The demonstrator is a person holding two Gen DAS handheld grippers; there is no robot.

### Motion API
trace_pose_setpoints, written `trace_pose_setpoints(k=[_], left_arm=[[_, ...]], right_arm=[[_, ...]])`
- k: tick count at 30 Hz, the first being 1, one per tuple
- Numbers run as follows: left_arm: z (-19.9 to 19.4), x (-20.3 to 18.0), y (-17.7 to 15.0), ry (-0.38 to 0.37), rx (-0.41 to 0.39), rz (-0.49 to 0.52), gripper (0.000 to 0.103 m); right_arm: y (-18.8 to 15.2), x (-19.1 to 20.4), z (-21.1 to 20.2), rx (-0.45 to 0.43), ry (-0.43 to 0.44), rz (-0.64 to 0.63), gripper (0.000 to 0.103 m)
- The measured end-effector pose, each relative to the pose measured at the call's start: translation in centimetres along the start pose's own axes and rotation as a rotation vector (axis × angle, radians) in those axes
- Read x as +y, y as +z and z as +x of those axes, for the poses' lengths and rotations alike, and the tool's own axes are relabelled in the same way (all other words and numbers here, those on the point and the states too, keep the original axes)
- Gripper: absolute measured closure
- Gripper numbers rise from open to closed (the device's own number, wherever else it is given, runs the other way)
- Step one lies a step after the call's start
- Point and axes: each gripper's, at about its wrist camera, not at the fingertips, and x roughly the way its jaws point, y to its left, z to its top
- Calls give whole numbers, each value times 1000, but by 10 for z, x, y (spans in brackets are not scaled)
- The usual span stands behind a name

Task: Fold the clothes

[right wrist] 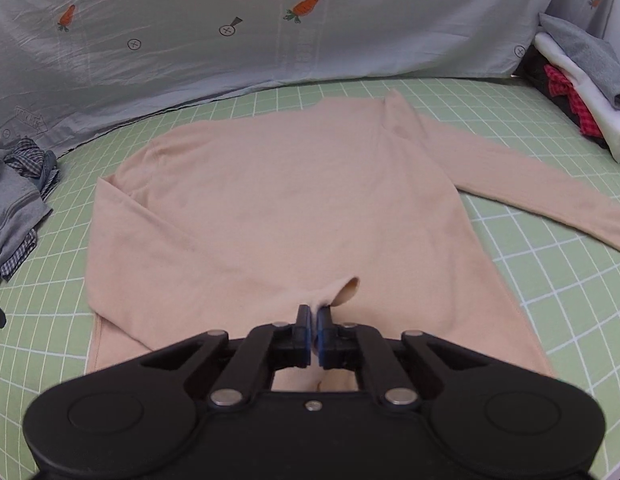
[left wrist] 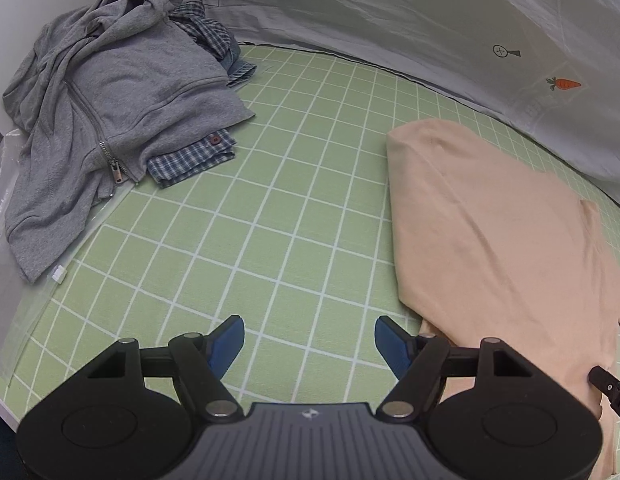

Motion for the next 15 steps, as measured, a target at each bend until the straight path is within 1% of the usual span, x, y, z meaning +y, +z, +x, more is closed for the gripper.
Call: trace_pose_setpoints(k=[3, 6, 9, 11, 15], left_arm=[[5, -27, -2, 4, 5, 16, 30], [6, -51, -3, 9, -3, 13, 30], [5, -70, -1, 39, -24, -10, 29], [3, -81, 1, 63, -41, -31, 29], [-6, -94, 0, 137, -68, -57, 29]], right_arm=[[21, -18, -7, -47, 47, 5, 100], [47, -48, -11, -91, 51, 17, 100], [72, -87, -11, -127, 46, 39, 100], [87, -117, -7, -147, 36, 64, 100], [109, -181, 13, -180, -36, 104, 100]])
